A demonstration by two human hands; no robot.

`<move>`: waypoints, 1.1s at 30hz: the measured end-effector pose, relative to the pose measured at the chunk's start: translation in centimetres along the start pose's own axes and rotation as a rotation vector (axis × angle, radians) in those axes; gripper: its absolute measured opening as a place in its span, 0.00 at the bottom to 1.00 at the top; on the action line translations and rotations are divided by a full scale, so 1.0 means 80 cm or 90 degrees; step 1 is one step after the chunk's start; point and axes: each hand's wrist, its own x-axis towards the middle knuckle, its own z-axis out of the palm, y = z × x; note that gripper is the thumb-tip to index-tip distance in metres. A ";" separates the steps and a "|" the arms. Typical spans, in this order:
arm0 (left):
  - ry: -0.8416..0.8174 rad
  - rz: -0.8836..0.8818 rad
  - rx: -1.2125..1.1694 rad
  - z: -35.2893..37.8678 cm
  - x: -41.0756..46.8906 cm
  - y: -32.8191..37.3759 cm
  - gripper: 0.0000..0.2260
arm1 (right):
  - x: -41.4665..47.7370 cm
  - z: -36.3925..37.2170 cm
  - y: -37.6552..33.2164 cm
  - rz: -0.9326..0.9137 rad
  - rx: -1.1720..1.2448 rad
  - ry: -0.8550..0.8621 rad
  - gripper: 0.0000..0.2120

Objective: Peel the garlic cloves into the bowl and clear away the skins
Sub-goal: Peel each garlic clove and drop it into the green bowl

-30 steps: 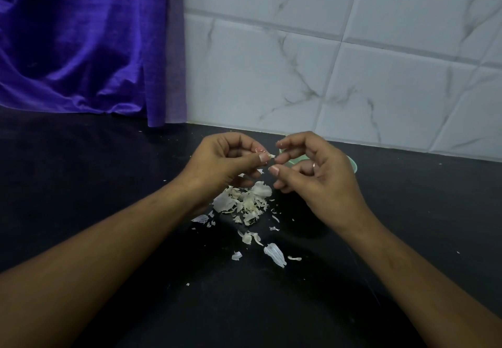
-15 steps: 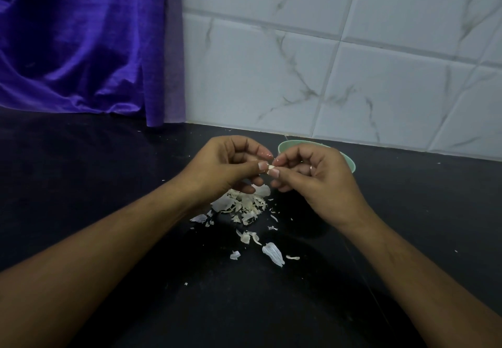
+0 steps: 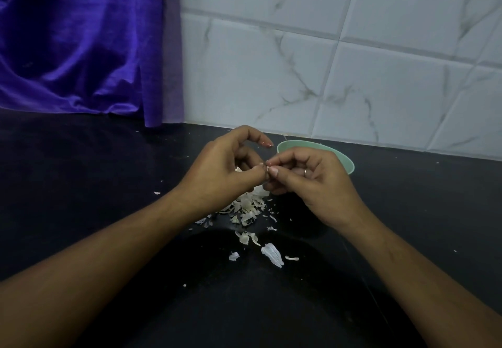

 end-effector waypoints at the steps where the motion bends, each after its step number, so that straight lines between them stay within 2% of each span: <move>1: 0.003 0.001 -0.003 0.001 0.000 0.000 0.16 | 0.000 0.000 -0.001 0.007 0.015 -0.002 0.05; 5: 0.007 -0.007 -0.036 0.001 0.000 0.001 0.18 | 0.001 -0.001 -0.004 0.026 0.076 -0.010 0.04; 10: 0.023 -0.079 -0.157 0.006 0.003 0.000 0.19 | 0.000 0.009 -0.006 0.037 0.198 0.004 0.05; 16: 0.016 -0.081 -0.060 -0.002 0.003 -0.005 0.09 | 0.005 0.003 -0.012 0.073 0.325 0.046 0.05; 18: 0.023 -0.072 0.030 -0.005 0.004 -0.006 0.09 | 0.006 -0.005 -0.016 0.076 0.341 0.068 0.07; 20: 0.027 -0.047 0.134 -0.005 0.004 -0.009 0.15 | 0.007 -0.012 -0.016 0.057 0.313 0.079 0.07; 22: 0.043 -0.022 0.209 -0.006 0.004 -0.012 0.16 | 0.007 -0.016 -0.014 0.020 0.219 0.088 0.08; 25: 0.055 -0.031 0.217 -0.009 0.007 -0.014 0.07 | 0.007 -0.014 -0.011 -0.017 0.114 0.091 0.07; 28: 0.045 -0.032 0.207 -0.008 0.005 -0.012 0.04 | 0.006 -0.009 -0.009 -0.015 0.091 0.092 0.05; 31: 0.072 -0.019 0.266 -0.008 0.006 -0.015 0.17 | 0.006 -0.008 -0.006 -0.021 0.054 0.086 0.04; 33: 0.062 -0.021 0.257 -0.010 0.008 -0.018 0.14 | 0.006 -0.009 -0.004 -0.031 0.039 0.091 0.04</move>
